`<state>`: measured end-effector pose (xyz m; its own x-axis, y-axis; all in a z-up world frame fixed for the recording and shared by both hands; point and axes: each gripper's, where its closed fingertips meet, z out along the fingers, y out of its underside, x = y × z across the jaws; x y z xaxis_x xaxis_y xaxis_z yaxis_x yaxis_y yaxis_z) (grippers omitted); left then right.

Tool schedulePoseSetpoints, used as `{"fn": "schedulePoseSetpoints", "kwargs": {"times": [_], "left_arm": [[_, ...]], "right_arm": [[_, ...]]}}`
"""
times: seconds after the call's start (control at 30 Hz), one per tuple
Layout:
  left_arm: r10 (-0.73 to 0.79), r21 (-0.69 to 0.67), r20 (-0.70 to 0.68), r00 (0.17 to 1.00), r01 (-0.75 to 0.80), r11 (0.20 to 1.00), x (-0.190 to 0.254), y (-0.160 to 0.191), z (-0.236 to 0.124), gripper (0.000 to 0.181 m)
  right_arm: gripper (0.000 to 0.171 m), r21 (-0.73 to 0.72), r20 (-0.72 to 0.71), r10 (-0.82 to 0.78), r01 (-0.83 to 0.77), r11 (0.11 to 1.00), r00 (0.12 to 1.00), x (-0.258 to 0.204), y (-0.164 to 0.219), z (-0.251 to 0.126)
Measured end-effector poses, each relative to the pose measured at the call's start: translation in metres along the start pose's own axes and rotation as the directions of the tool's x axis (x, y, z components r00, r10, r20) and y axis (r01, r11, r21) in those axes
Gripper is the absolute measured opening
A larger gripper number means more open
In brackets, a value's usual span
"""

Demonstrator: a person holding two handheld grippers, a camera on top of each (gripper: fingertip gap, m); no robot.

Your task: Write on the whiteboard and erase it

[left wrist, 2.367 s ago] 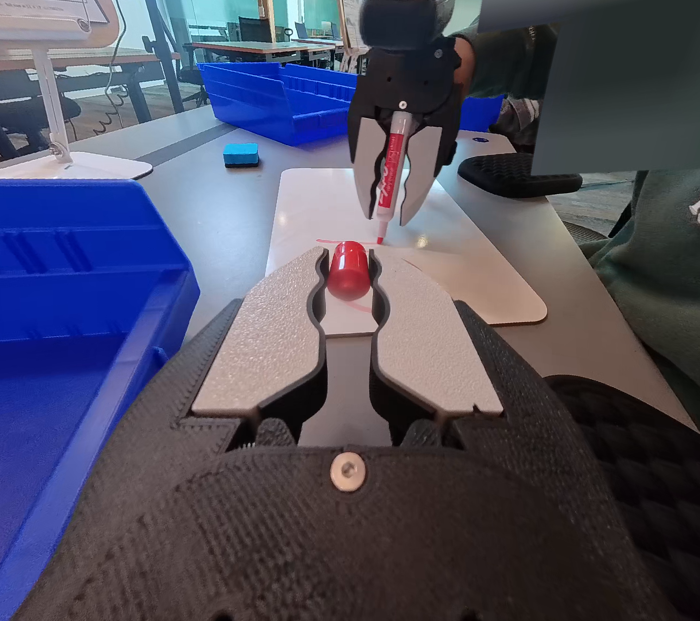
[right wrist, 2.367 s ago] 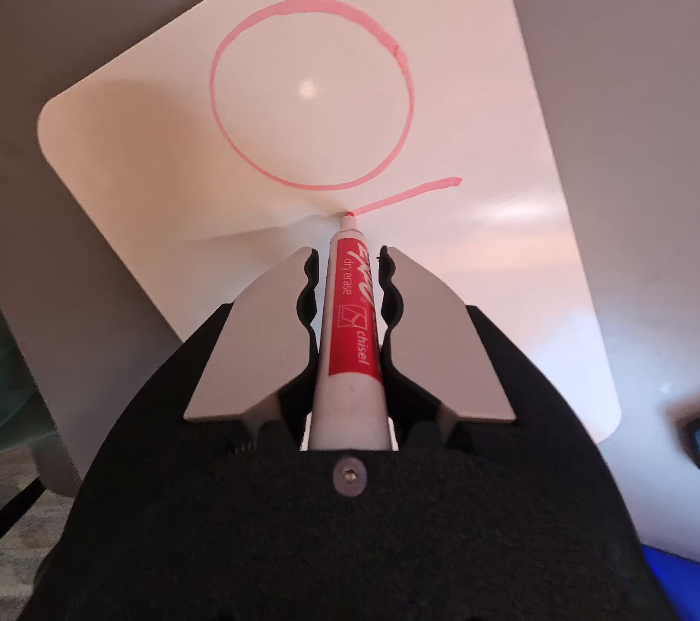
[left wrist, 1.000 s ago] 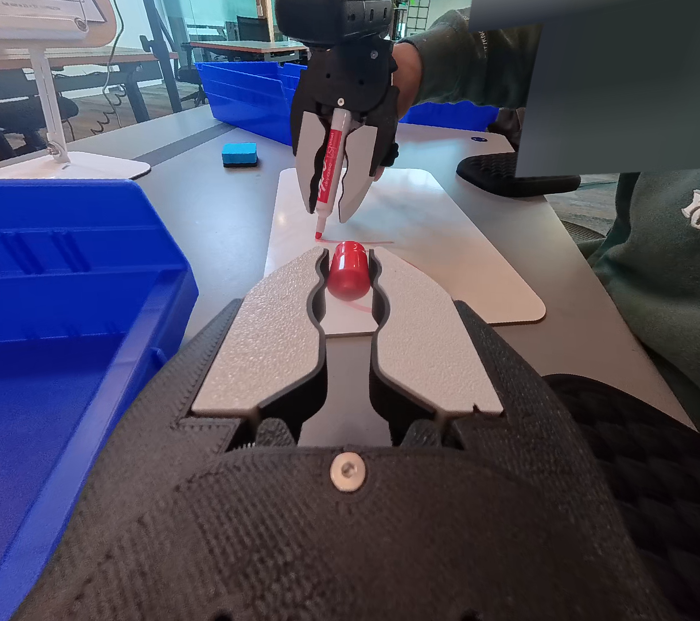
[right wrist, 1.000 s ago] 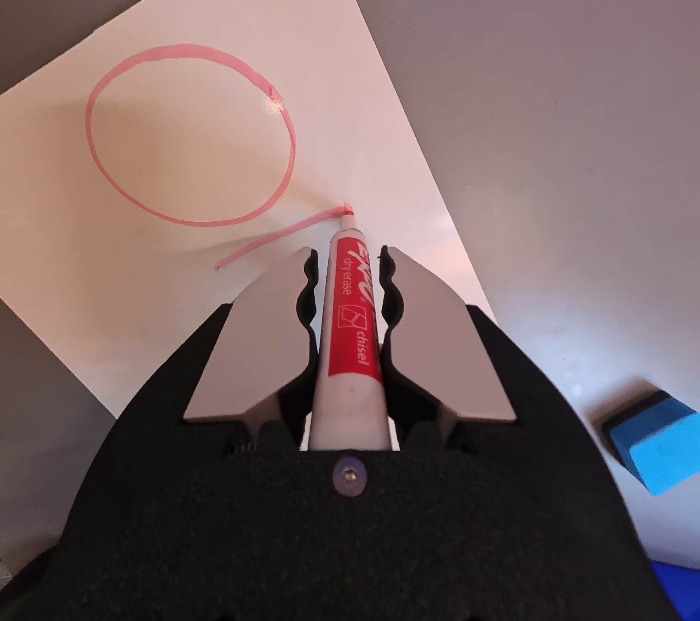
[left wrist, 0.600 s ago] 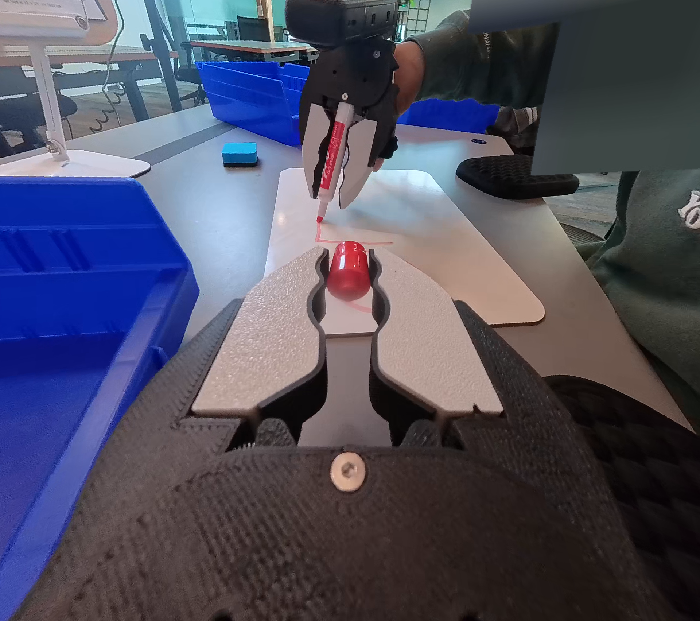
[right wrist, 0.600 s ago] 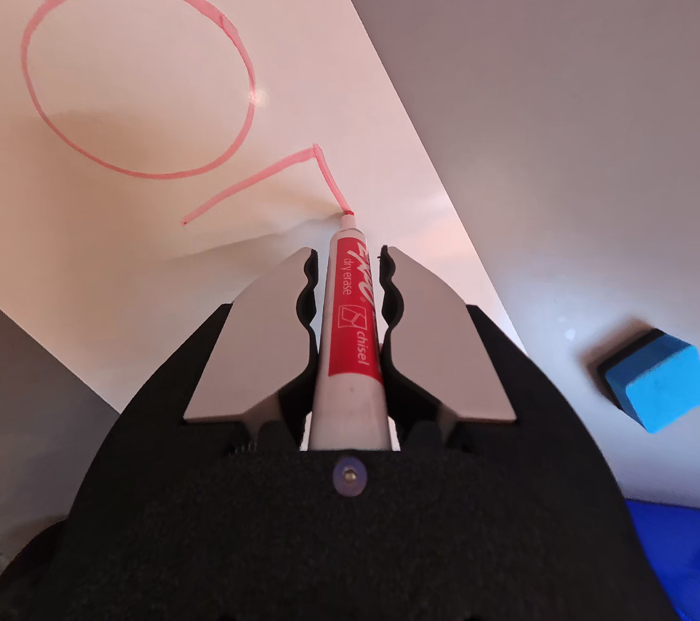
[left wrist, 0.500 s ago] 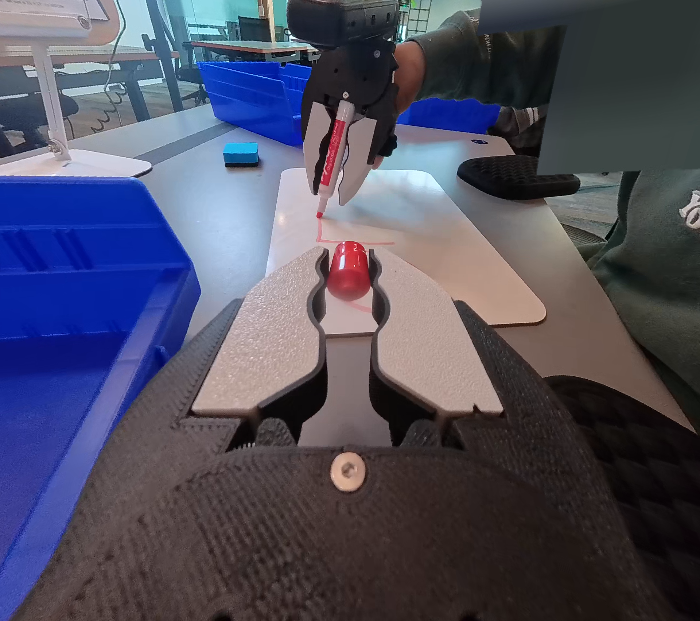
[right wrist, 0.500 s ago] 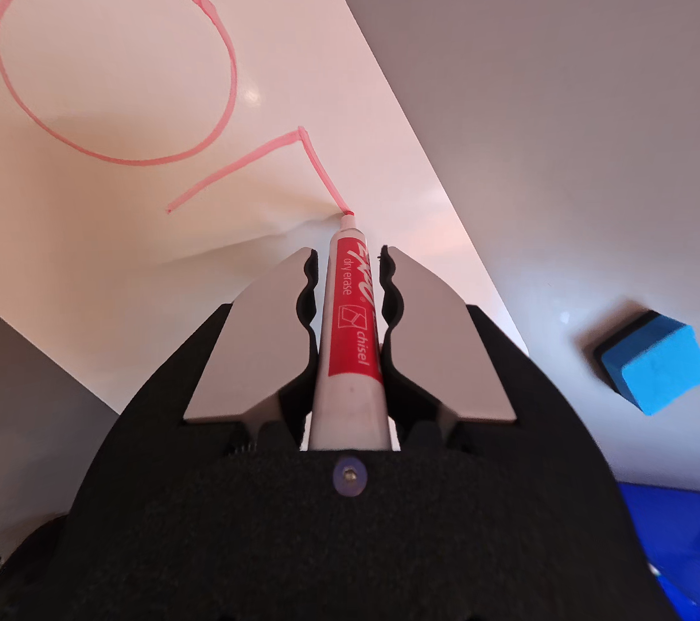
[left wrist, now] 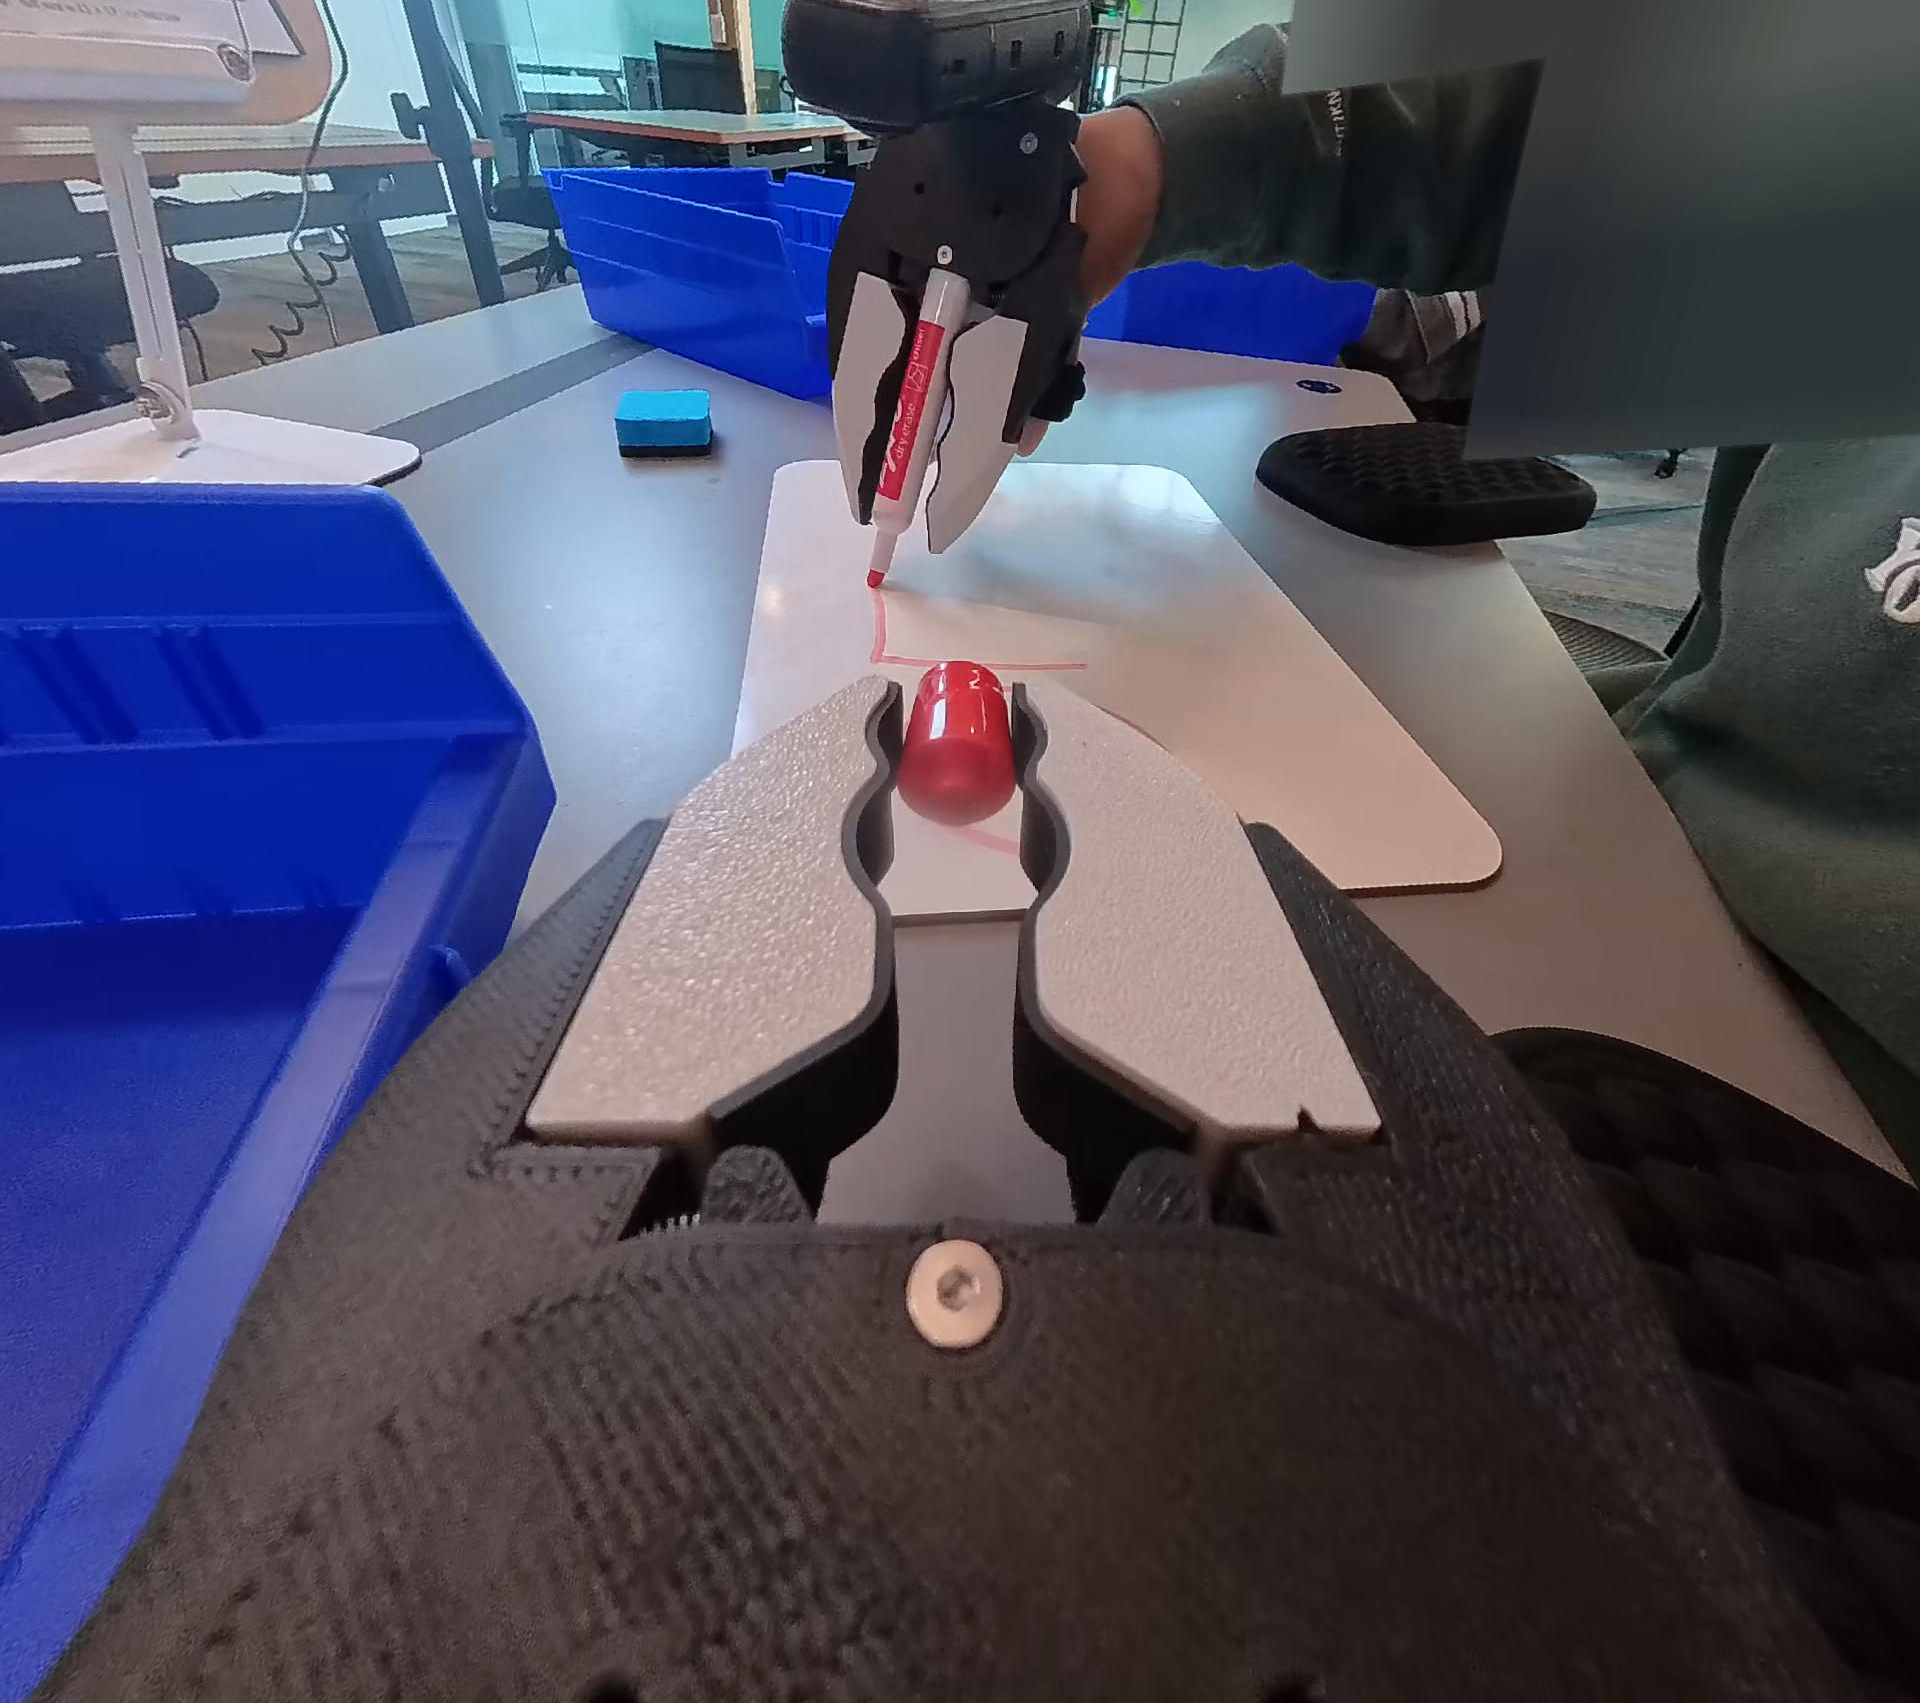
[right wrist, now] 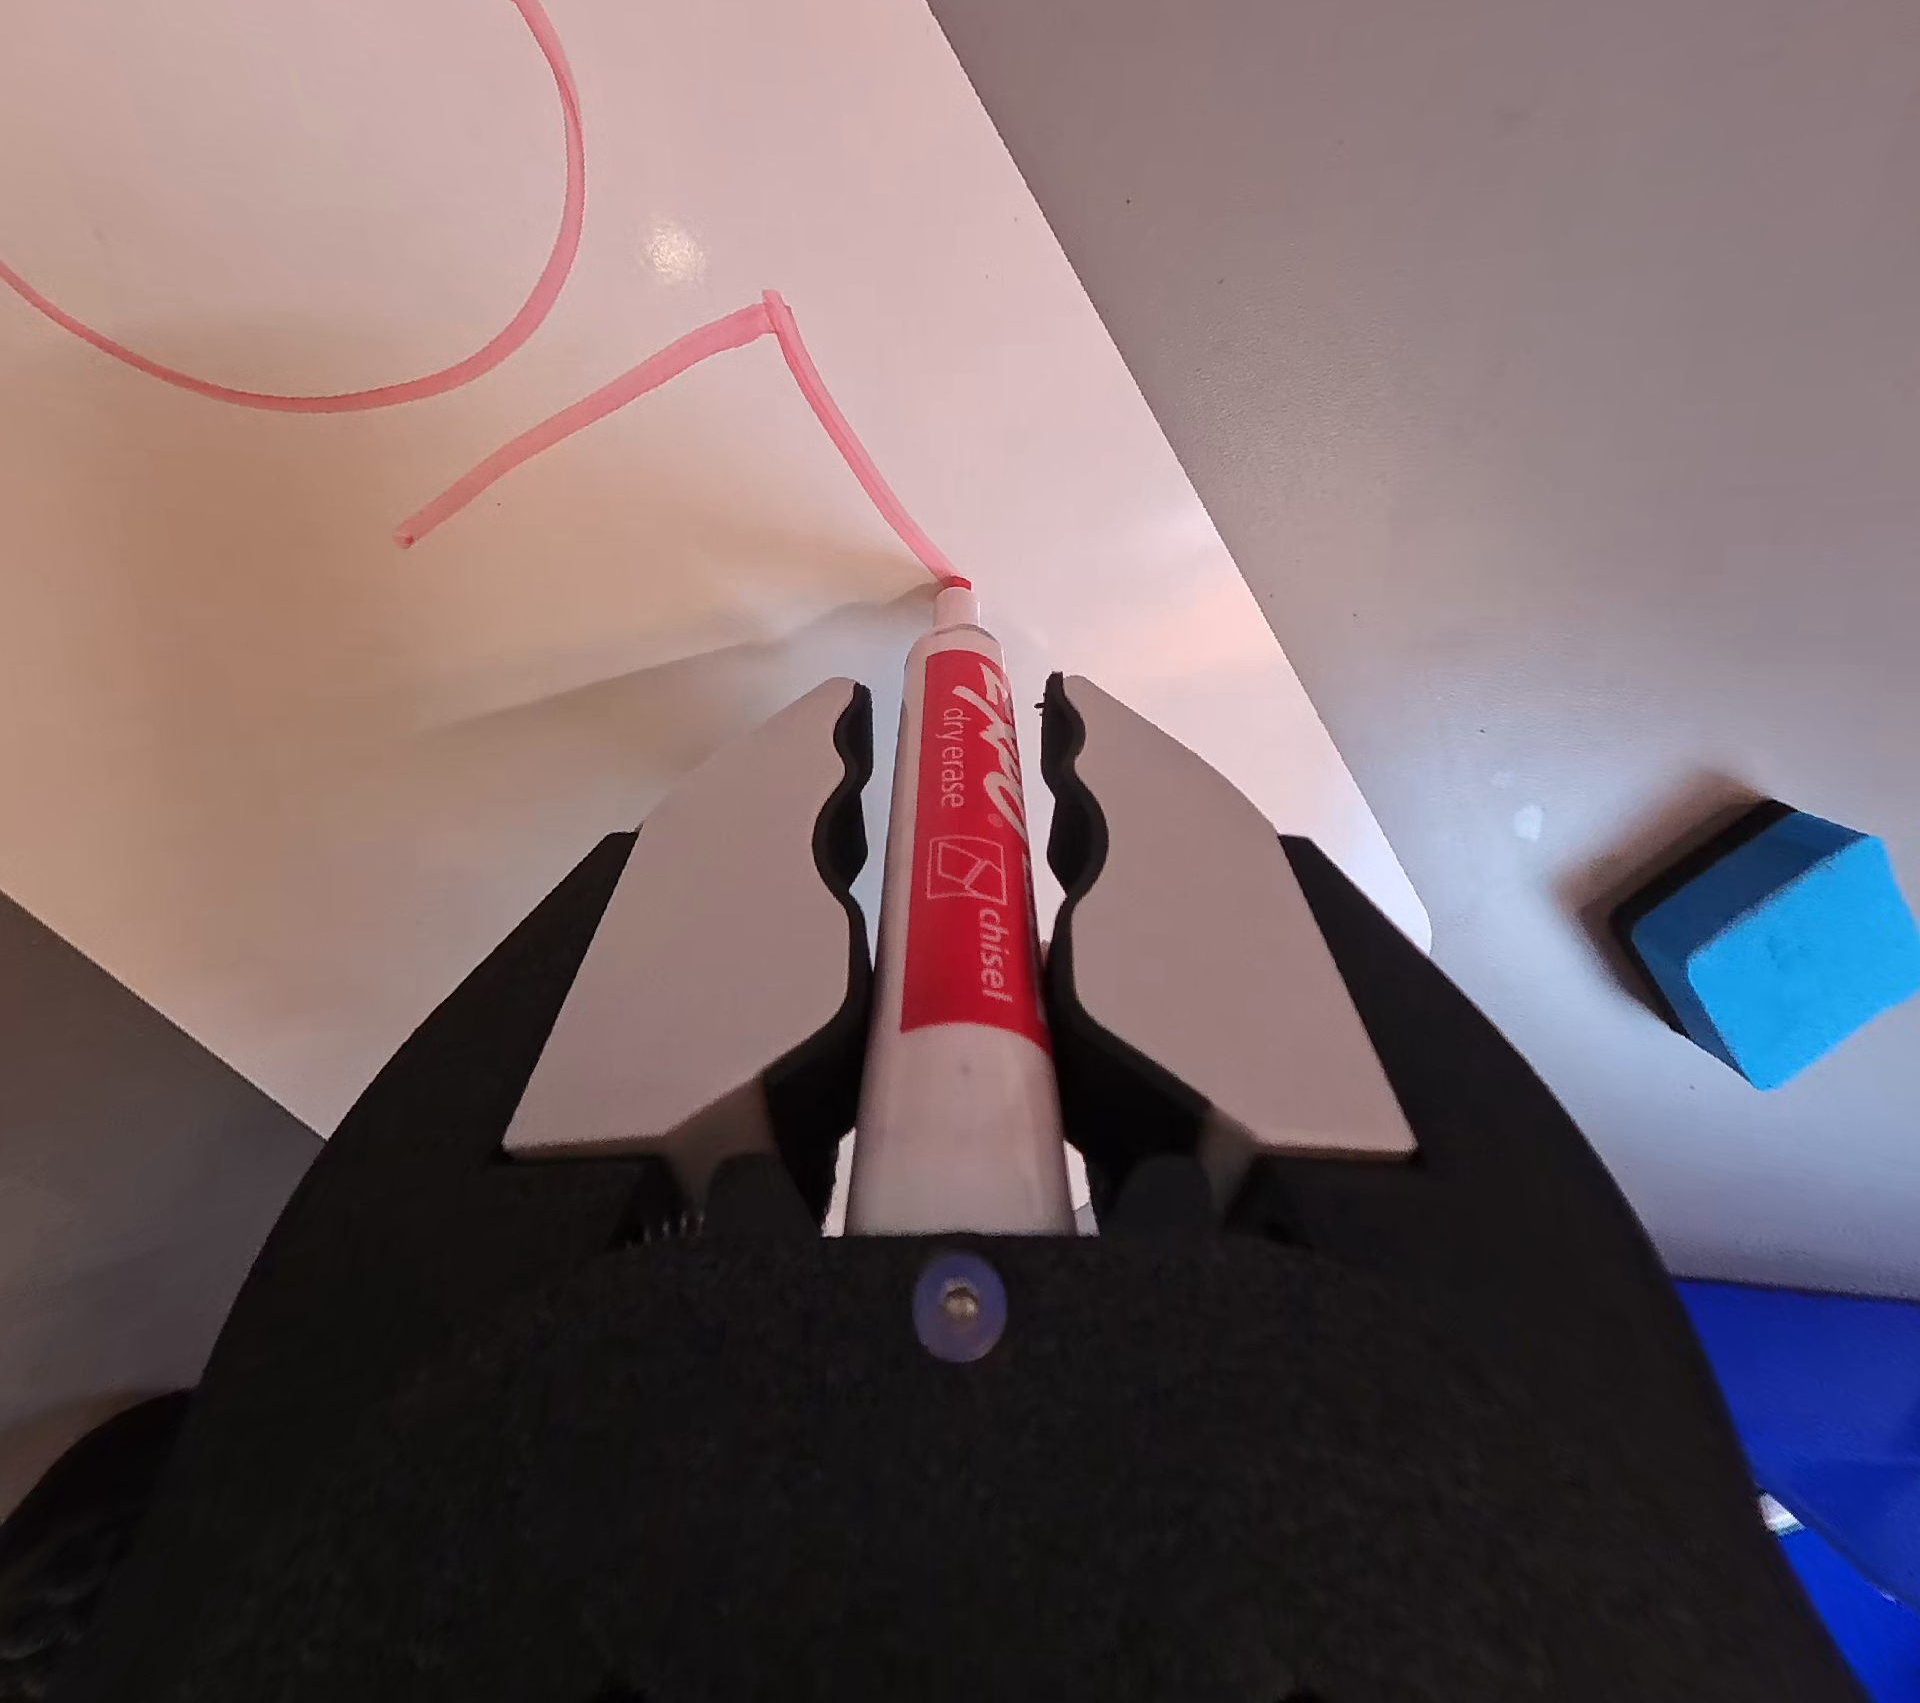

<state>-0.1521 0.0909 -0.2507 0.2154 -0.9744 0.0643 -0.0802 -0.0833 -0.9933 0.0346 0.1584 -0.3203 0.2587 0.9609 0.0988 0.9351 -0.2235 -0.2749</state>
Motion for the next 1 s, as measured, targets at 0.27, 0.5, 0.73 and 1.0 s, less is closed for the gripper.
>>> {"fn": "schedulePoseSetpoints", "kwargs": {"times": [0.27,0.5,0.73,1.0], "left_arm": [[0.004,-0.003,0.0,1.0,-0.004,1.0,0.0,0.0,0.0,0.02],[0.008,-0.007,-0.001,1.0,-0.008,1.0,0.0,0.001,0.001,0.02],[0.016,-0.011,-0.001,1.0,-0.016,1.0,0.0,0.002,0.002,0.02],[0.022,-0.015,0.0,1.0,-0.022,1.0,0.0,0.002,0.003,0.02]], "right_arm": [[0.033,0.0,-0.003,0.001,-0.001,1.0,1.0,-0.001,0.001,0.0],[0.032,-0.011,0.003,0.005,-0.005,1.0,1.0,-0.015,0.012,-0.005],[0.033,-0.025,0.008,0.024,-0.024,0.999,1.0,-0.04,0.032,-0.013],[0.033,-0.012,0.003,0.059,-0.059,0.998,0.998,-0.055,0.045,-0.018]]}}
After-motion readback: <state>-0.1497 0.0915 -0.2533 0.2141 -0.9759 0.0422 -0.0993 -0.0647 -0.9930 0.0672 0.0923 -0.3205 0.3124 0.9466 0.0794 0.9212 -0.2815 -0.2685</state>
